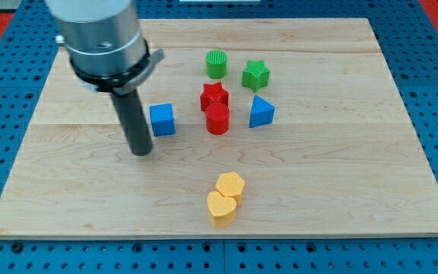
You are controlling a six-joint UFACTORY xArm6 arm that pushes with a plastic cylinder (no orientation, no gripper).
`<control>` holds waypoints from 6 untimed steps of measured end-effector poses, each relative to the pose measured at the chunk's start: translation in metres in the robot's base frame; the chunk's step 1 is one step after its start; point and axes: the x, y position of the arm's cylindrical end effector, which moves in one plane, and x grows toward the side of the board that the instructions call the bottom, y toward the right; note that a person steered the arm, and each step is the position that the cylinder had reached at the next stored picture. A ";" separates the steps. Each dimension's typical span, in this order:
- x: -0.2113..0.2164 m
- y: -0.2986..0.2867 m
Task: Move the blue cube towards the top left of the board
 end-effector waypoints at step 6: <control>-0.040 0.010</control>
